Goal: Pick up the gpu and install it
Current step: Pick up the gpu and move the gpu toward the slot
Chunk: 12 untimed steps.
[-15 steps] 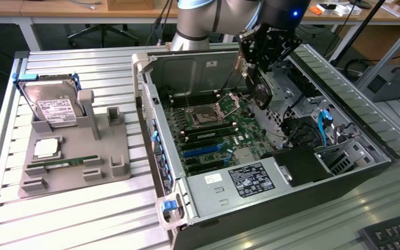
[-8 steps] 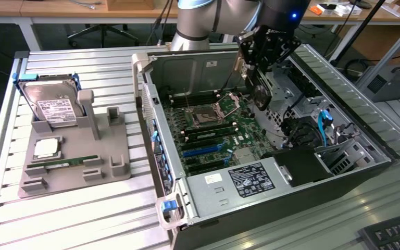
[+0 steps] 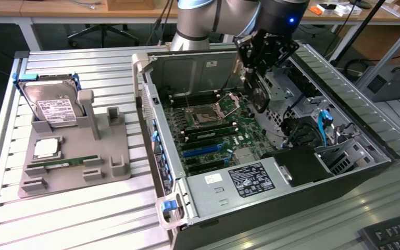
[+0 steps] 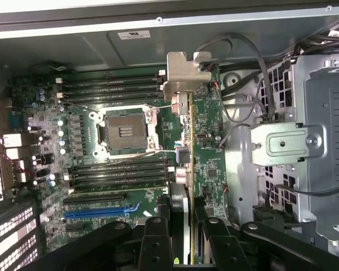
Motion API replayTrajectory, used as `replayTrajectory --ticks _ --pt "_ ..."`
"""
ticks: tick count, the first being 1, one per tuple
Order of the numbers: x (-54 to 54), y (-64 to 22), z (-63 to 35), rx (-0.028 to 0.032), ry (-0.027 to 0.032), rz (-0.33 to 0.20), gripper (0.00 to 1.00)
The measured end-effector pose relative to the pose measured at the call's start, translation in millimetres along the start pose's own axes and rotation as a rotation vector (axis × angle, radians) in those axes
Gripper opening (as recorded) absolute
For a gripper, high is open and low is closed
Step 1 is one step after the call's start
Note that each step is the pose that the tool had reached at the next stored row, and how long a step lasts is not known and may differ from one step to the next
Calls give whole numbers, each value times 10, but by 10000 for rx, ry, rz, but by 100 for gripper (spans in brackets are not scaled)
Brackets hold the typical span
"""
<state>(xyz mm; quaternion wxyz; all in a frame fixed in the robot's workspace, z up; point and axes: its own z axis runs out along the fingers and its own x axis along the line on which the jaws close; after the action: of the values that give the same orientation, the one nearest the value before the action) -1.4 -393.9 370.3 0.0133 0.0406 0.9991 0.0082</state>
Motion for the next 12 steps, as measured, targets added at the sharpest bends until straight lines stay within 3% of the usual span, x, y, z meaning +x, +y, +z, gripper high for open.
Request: replayTrajectory --ticks 12 --pt "5 -2 93 0 0 0 27"
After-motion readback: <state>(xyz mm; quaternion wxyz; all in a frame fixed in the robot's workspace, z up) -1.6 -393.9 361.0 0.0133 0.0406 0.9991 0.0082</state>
